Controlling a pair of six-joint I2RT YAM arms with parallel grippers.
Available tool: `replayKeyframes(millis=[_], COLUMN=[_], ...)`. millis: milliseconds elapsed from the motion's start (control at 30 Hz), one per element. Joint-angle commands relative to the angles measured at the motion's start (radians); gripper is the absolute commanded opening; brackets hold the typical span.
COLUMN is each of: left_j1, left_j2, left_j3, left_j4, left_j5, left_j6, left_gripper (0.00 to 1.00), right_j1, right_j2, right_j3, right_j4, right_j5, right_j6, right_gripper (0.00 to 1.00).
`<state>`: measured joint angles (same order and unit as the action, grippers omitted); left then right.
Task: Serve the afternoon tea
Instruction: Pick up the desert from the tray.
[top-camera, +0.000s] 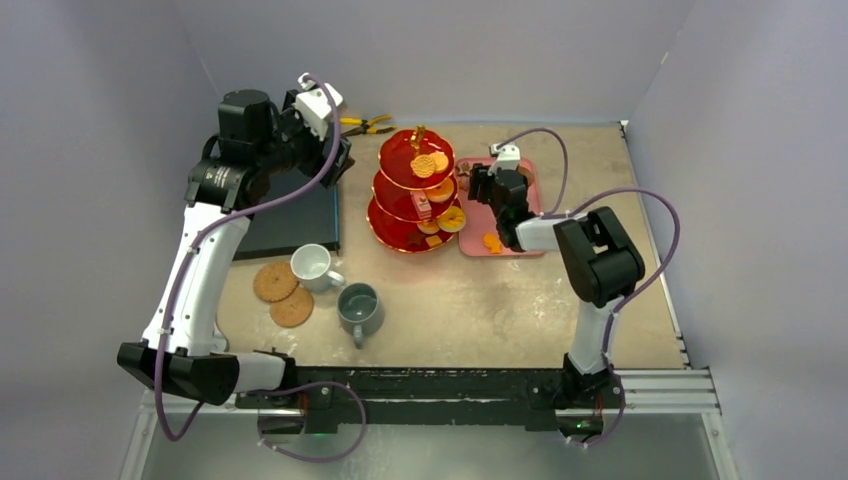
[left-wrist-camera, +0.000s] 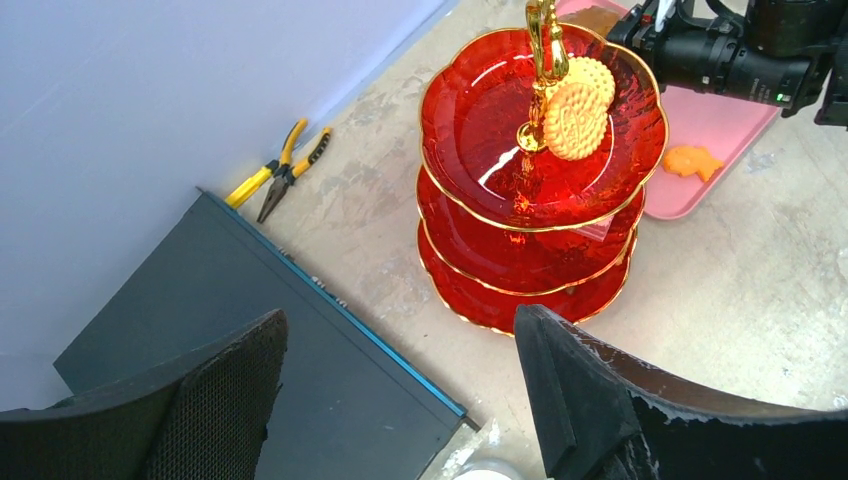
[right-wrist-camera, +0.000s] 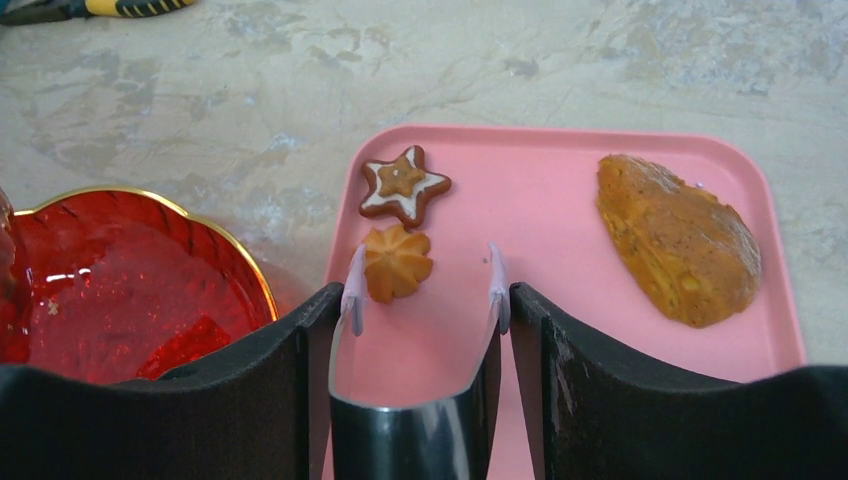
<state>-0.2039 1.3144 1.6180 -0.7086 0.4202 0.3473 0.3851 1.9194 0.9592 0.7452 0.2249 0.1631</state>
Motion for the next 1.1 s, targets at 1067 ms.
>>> replayKeyframes(millis=[1067], left_j1=[0.004], left_j2=[0.007], left_j3=[0.052], left_j4=[0.013], left_j5=[0.005], left_j6=[-0.001], left_gripper=[0.8], right_j1=[0.035], right_j2=[0.069], right_j3=[0.132], right_j4=[-0.017], right_j5=[0.004], right_j6=[-0.056], right_gripper=[0.44])
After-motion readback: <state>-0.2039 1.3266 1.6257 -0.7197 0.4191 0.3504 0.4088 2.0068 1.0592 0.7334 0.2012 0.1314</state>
